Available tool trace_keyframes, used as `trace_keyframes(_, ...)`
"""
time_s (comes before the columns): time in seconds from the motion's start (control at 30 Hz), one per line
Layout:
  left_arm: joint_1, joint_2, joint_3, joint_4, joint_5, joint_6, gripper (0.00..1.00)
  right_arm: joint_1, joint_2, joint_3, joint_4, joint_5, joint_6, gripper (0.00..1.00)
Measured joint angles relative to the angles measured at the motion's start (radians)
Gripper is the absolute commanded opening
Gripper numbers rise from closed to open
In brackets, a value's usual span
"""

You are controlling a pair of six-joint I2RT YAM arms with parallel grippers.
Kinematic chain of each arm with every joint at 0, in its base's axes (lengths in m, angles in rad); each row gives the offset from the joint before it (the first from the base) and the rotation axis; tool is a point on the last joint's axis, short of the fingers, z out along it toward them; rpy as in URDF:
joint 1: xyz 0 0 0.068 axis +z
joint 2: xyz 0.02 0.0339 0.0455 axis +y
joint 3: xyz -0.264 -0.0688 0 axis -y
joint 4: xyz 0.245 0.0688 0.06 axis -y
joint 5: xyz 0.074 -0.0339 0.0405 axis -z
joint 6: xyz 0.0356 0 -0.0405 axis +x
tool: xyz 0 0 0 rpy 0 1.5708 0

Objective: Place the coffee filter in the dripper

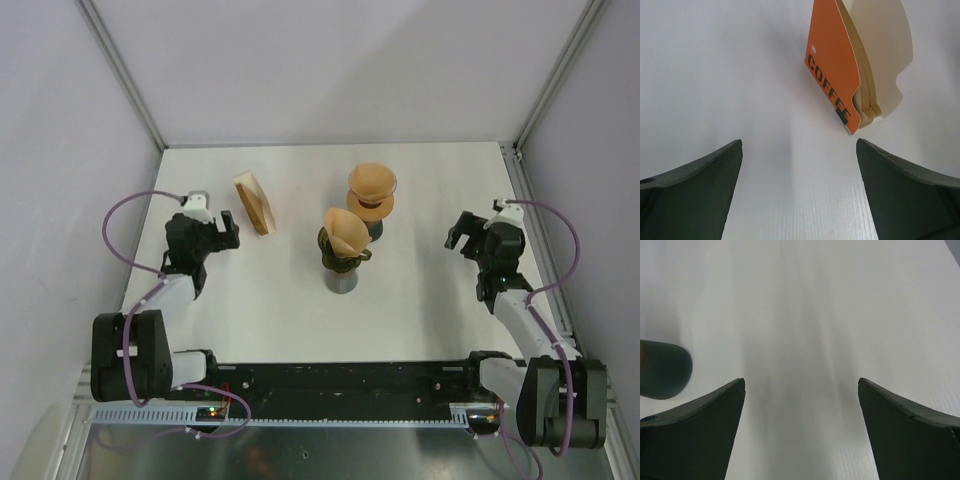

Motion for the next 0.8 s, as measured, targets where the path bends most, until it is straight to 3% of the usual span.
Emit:
trace_keyframes(0.3, 0.002, -0.018, -0.177, 0.254, -0.003, 0.0, 1.0, -0.005, 0.004, -0.204, 0.256, 0.02, -0.003, 0.99)
trace_keyframes(0.57, 0.002, 0.019, -0.217, 0.408, -0.043, 0.0, 1.0, -0.005, 0.036, -0.373, 0.548, 0.055, -0.02, 0.99)
trace_keyframes(0.8, 0.003, 0.041, -0.223, 0.483, -0.066, 0.0, 1.0, -0.005, 0.079, -0.398, 0.694, 0.063, -0.028, 0.99)
